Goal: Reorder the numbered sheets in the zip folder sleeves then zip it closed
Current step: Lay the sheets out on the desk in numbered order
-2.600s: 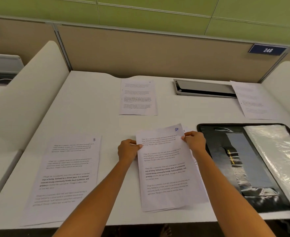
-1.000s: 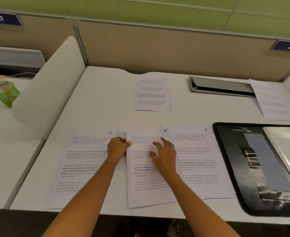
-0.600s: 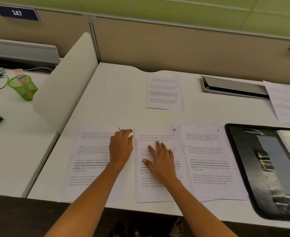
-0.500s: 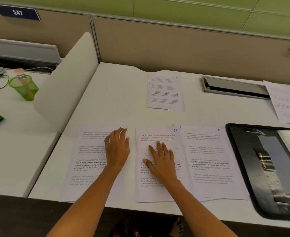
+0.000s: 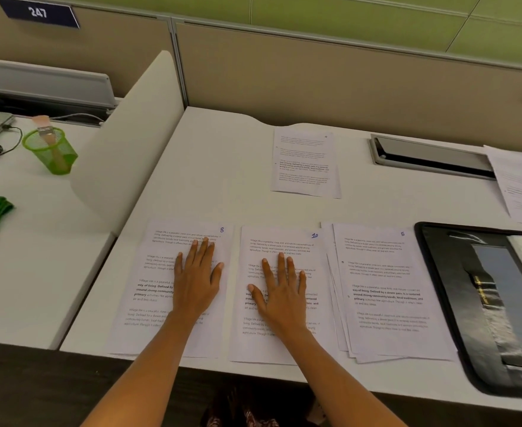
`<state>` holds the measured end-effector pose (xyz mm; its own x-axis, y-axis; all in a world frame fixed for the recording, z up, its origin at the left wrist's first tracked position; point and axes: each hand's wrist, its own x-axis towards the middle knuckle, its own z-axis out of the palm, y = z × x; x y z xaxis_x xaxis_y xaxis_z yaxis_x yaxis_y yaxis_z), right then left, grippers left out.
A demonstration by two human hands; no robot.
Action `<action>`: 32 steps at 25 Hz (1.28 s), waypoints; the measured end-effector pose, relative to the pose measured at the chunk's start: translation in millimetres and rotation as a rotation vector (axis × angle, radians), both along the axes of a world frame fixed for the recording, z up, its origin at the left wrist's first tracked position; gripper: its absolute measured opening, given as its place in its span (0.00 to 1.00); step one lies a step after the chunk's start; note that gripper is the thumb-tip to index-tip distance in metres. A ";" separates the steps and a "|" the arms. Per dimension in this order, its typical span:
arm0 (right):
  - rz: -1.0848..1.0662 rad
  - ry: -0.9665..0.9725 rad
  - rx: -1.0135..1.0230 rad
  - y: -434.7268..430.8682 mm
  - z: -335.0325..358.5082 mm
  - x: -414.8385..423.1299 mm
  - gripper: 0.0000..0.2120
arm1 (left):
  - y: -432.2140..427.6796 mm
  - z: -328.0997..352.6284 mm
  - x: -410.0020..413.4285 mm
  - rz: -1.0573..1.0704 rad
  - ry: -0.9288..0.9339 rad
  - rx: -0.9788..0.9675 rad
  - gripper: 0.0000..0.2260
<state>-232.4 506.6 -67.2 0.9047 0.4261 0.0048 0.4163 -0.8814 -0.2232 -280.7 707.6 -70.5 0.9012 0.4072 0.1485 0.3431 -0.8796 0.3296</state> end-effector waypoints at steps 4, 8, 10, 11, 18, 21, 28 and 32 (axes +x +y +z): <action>0.016 -0.010 -0.005 -1.7 -1.8 0.7 0.34 | 8.1 0.0 -2.2 -0.009 0.007 0.012 0.28; 0.033 -0.004 -0.011 -4.5 -1.5 1.8 0.35 | 12.7 2.4 -4.3 -0.002 0.014 0.056 0.28; 0.046 0.013 0.025 -7.0 0.2 3.3 0.35 | 10.1 6.4 -3.7 0.023 0.012 0.090 0.27; 0.051 0.033 0.056 -8.0 2.6 4.3 0.35 | 7.3 8.2 -1.8 0.041 0.005 0.091 0.27; -0.070 -0.006 0.088 -32.0 9.3 21.7 0.33 | -54.3 20.1 34.9 -0.142 -0.053 0.065 0.25; -0.070 0.022 0.025 -39.0 2.2 21.2 0.32 | -77.3 18.0 48.0 -0.207 -0.021 0.027 0.26; -0.048 0.072 0.012 -20.7 4.2 15.0 0.33 | -82.0 5.4 46.9 -0.241 0.059 0.032 0.27; -0.010 0.085 0.081 -32.7 1.8 19.2 0.34 | -84.2 8.9 47.9 -0.213 0.058 0.070 0.27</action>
<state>-213.2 474.0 -65.4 0.9073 0.4188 -0.0375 0.3847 -0.8627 -0.3282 -232.7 623.4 -61.5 0.9735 0.1976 0.1153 0.1639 -0.9541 0.2508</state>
